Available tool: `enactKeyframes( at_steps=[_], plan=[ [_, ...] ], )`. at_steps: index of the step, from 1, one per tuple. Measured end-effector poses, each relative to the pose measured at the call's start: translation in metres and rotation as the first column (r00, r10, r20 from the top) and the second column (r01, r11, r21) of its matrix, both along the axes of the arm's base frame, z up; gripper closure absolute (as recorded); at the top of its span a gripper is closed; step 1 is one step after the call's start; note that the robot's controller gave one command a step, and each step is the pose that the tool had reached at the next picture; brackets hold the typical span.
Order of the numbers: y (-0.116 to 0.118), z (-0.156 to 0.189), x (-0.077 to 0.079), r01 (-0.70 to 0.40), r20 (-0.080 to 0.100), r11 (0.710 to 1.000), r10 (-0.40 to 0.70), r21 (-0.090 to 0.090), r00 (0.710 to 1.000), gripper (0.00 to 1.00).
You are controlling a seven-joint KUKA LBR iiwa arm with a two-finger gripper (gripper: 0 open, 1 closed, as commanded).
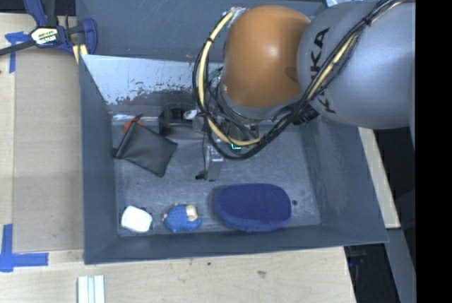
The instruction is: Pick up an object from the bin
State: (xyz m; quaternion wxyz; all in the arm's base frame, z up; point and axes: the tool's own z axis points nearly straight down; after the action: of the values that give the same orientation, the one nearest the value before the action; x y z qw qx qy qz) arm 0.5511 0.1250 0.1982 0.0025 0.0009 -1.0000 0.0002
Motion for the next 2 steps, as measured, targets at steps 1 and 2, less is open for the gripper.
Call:
enactKeyframes(
  at_steps=[1, 2],
  plan=[
    [0.064, -0.132, 0.038, -0.166, 0.005, 0.986, 0.166, 0.002, 0.986, 0.0],
    [0.119, -0.095, 0.038, -0.17, 0.012, 0.985, 0.17, 0.004, 0.985, 0.0]
  ],
)
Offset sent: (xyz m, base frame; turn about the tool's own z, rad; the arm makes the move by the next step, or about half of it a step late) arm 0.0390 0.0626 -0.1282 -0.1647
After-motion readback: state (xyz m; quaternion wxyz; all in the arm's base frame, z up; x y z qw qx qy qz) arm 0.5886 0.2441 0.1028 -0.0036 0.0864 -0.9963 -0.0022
